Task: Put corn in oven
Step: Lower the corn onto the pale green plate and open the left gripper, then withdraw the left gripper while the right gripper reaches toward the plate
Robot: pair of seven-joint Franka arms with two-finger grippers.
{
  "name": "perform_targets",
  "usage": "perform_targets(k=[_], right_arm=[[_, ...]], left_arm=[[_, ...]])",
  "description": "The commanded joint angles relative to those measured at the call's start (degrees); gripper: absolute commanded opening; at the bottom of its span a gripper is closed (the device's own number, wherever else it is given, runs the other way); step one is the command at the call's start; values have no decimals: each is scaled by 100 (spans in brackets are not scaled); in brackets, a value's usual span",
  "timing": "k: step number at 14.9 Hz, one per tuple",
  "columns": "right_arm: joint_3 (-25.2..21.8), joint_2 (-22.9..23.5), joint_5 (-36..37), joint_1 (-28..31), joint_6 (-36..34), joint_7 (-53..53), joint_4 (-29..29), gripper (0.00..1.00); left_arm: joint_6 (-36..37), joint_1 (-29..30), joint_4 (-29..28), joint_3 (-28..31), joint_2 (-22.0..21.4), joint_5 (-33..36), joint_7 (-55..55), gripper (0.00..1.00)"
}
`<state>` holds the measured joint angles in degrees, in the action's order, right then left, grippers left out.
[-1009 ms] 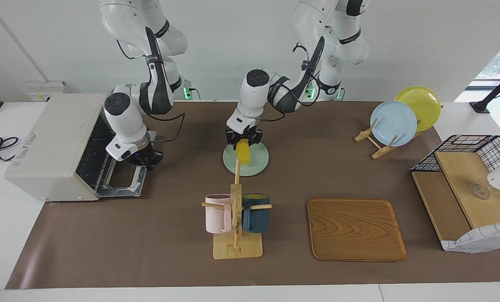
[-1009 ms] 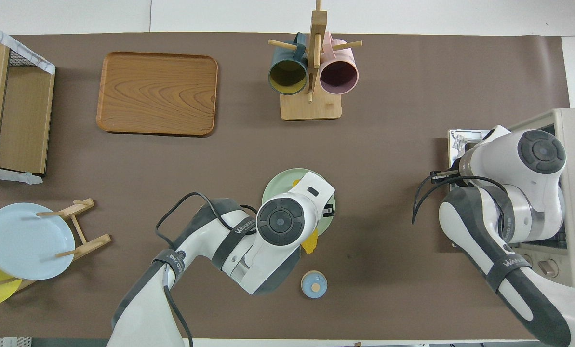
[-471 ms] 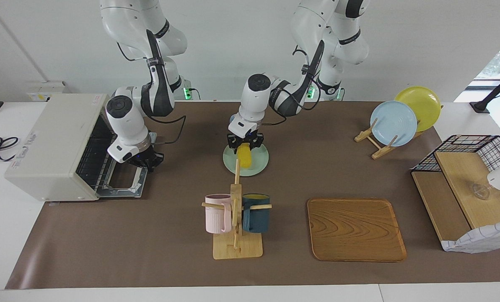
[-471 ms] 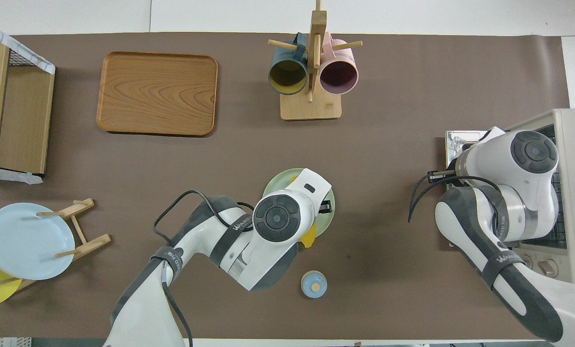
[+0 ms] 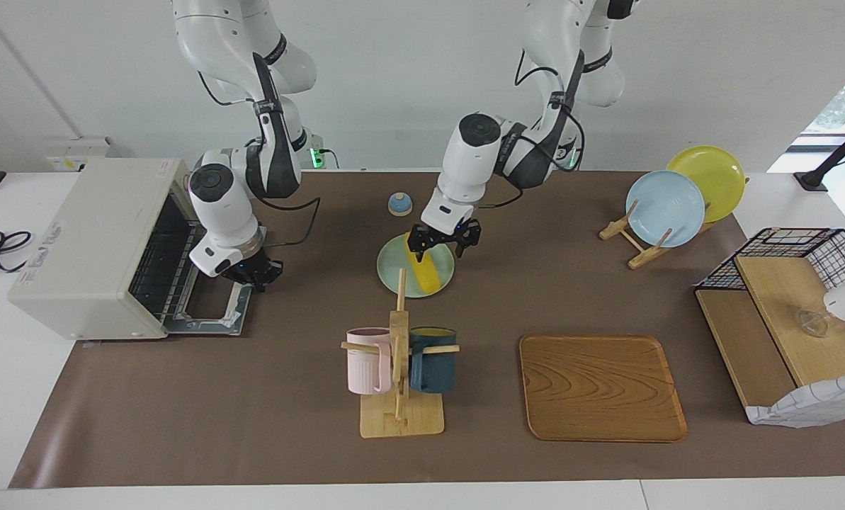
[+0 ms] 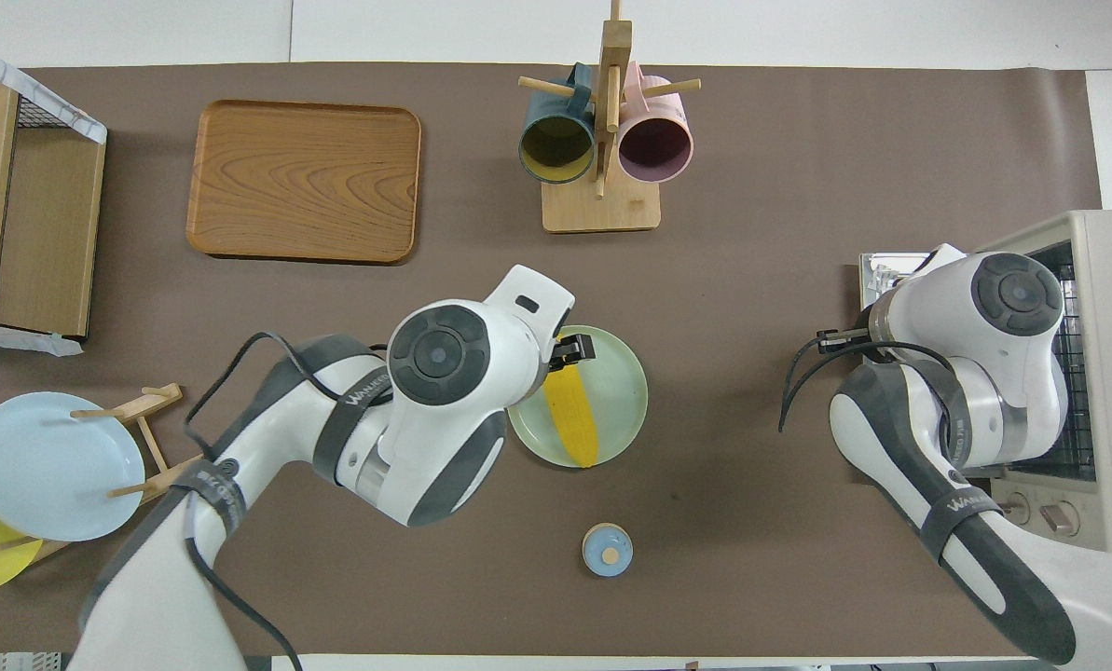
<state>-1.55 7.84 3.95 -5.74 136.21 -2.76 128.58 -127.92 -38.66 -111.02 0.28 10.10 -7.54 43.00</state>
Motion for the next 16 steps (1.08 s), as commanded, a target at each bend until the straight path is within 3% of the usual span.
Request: perform_targets(k=[1,2,3,4,7,10,14,16], right_arm=[[-56,68,98,-225,29,-164,-314,0],[-56,42,54,-243,29,-164,-333,15],[-47,7,-51,-243,64,-164,-342,54],[-39,-10,-69,-243,38,-138,-351,100],[40,-300,-69,-252,-32,-103,-342,100],[93,-327,-69,-525,-417,3,-526,100],[278,15,-235,-752,-2147,-435,-1955,100],[278,182,-543,-1068,-2624,-926,-2545,100]], left_arm=[[1073,691,378,-19,-315,-55,-729,100],[1293,954,423,-19,-428,-46,-1010,100],[1470,1279,432,-19,-595,-28,-1300,100],[1628,1525,432,-19,-745,-11,-1503,100],[2287,2124,432,-10,-1184,85,-2198,100],[2893,2301,441,-10,-1457,586,-2629,100],[3562,2573,467,-36,-1809,780,-3332,100],[3991,2609,642,-54,-1880,780,-3395,100]])
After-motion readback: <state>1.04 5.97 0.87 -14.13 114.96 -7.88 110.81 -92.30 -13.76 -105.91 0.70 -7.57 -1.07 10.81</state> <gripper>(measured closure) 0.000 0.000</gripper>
